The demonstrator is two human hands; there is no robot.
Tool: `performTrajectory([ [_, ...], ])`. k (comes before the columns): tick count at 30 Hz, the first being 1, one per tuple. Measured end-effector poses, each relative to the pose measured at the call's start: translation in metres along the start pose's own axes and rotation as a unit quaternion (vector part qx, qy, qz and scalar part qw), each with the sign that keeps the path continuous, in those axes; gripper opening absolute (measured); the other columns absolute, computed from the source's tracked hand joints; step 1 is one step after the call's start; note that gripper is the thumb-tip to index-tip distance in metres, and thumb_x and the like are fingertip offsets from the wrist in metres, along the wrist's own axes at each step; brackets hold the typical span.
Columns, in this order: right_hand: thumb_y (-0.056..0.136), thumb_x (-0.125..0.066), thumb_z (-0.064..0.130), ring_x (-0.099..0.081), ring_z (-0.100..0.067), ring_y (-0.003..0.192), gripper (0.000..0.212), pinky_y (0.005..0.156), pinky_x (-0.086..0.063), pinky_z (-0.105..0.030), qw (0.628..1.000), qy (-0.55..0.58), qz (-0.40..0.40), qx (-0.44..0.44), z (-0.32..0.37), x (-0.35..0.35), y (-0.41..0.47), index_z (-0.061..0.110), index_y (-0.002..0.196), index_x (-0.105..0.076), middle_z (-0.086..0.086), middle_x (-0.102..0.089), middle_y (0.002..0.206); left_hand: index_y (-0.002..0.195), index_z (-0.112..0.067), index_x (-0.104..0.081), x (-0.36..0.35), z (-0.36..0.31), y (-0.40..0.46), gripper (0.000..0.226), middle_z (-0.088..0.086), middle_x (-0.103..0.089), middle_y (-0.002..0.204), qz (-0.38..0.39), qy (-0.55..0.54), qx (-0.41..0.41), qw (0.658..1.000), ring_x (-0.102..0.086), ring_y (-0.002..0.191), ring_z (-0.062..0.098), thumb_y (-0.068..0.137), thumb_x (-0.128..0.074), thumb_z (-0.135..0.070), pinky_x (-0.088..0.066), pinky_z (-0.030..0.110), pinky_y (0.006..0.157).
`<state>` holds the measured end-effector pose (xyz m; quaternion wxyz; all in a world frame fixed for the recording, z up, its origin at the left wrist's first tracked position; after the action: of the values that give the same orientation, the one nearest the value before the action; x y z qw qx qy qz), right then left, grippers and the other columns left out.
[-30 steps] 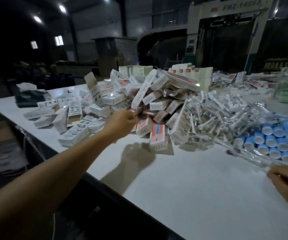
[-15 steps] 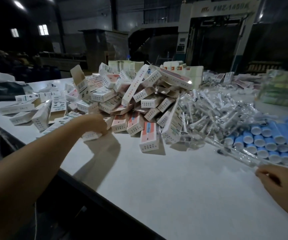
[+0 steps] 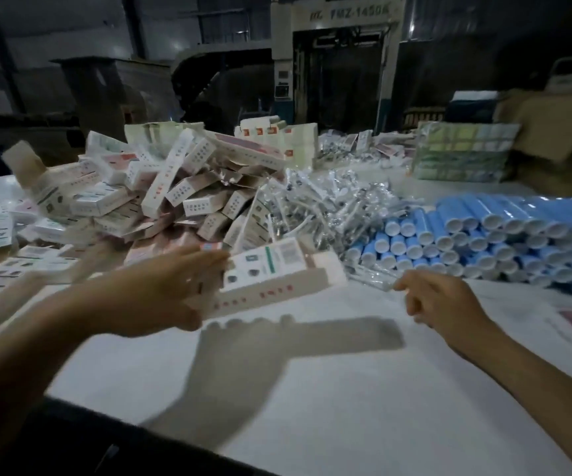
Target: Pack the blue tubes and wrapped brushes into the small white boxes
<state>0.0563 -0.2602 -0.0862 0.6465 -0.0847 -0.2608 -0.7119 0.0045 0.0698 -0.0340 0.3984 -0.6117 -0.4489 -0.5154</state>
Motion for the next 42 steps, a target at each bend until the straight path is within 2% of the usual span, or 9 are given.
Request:
performTrajectory([
  [4,0.097,-0.047,0.035,-0.063,-0.017,0.055,0.039,0.054,-0.046,-0.027,0.957,0.257,-0.036,-0.127,-0.019,0.016,-0.008,0.015,0.076,-0.073,-0.012,-0.072,0.070,0.143,-0.036,-0.027,-0.028,-0.115,0.056,0.079,-0.009,-0.043,0.122,0.043,-0.016,-0.113,0.993,-0.051,0.102,0.010,0.080,-0.070,-0.017,-0.046,0.020,0.075],
  [10,0.092,-0.057,0.009,-0.070,-0.008,0.066,0.022,0.058,-0.056,-0.030,0.981,0.158,-0.053,-0.099,-0.020,0.031,-0.006,-0.013,0.086,-0.059,-0.012,-0.073,0.083,0.138,-0.028,-0.034,-0.045,-0.179,0.108,0.060,-0.001,-0.046,0.126,-0.015,0.039,-0.129,0.991,-0.049,0.103,0.019,0.087,-0.059,-0.046,-0.042,0.037,0.087],
  [15,0.091,-0.058,0.002,-0.070,-0.016,0.076,0.051,0.064,-0.055,-0.023,0.985,0.155,-0.029,-0.064,-0.016,0.030,-0.002,0.020,0.043,-0.058,0.005,-0.067,0.061,0.135,-0.025,-0.033,-0.054,-0.194,0.102,0.060,-0.001,-0.044,0.125,-0.127,0.045,-0.164,0.977,-0.045,0.099,0.016,0.089,-0.041,-0.062,-0.034,0.030,0.075],
  [18,0.093,-0.054,0.003,-0.071,-0.017,0.082,0.049,0.068,-0.056,-0.025,0.988,0.136,-0.019,-0.077,-0.021,0.026,-0.001,0.023,0.050,-0.065,0.001,-0.072,0.075,0.138,-0.024,-0.030,-0.060,-0.194,0.098,0.062,-0.004,-0.042,0.130,-0.162,0.085,-0.177,0.967,-0.042,0.113,0.018,0.090,-0.027,-0.064,-0.035,0.030,0.085],
  [22,0.092,-0.051,0.007,-0.066,-0.009,0.070,0.034,0.051,-0.045,-0.015,0.991,0.079,-0.060,-0.086,-0.019,0.036,-0.007,0.019,0.062,-0.063,0.004,-0.070,0.076,0.140,-0.022,-0.030,-0.064,-0.199,0.095,0.072,-0.004,-0.043,0.133,-0.179,0.118,-0.180,0.960,-0.044,0.115,0.018,0.087,-0.008,-0.065,-0.036,0.030,0.087],
  [27,0.090,-0.050,0.013,-0.052,-0.019,0.059,0.021,0.056,-0.042,-0.030,0.976,-0.110,-0.187,-0.022,0.013,0.090,0.008,0.000,0.084,-0.066,-0.014,-0.065,0.073,0.136,-0.023,-0.033,-0.066,-0.202,0.094,0.086,-0.004,-0.044,0.131,-0.191,0.141,-0.175,0.956,-0.046,0.115,0.018,0.076,0.012,-0.066,-0.036,0.030,0.088],
  [32,0.090,-0.048,0.012,-0.056,-0.030,0.082,0.016,0.064,-0.040,-0.033,0.928,-0.305,-0.213,0.000,0.035,0.171,0.065,0.006,0.085,-0.063,-0.010,-0.060,0.084,0.141,-0.022,-0.029,-0.073,-0.203,0.100,0.083,-0.004,-0.042,0.136,-0.180,0.155,-0.156,0.959,-0.042,0.121,0.019,0.079,0.006,-0.066,-0.034,0.032,0.095],
  [38,0.091,-0.054,0.007,-0.050,-0.040,0.118,0.028,0.096,-0.044,-0.041,0.787,-0.567,-0.182,-0.162,0.002,0.269,0.118,-0.003,0.117,-0.059,-0.025,-0.053,0.128,0.143,-0.020,-0.025,-0.079,-0.206,0.114,0.091,-0.001,-0.039,0.140,-0.172,0.156,-0.154,0.960,-0.041,0.123,0.021,0.075,0.013,-0.068,-0.035,0.034,0.098],
  [42,0.097,-0.050,0.018,-0.054,-0.033,0.118,0.031,0.095,-0.045,-0.037,0.737,-0.627,-0.112,-0.226,-0.029,0.282,0.126,0.001,0.122,-0.059,-0.018,-0.056,0.128,0.143,-0.019,-0.022,-0.082,-0.207,0.120,0.091,0.000,-0.037,0.142,-0.166,0.167,-0.155,0.959,-0.040,0.124,0.021,0.075,0.014,-0.068,-0.034,0.035,0.098],
])
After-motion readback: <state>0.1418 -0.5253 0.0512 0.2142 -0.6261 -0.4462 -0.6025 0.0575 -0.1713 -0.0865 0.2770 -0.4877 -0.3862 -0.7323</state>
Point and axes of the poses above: each hand's wrist, its own y-axis towards the middle knuckle, its own x-axis out of the back of the hand, z = x × y, the point moved 10 cm from there along y, towards the middle knuckle
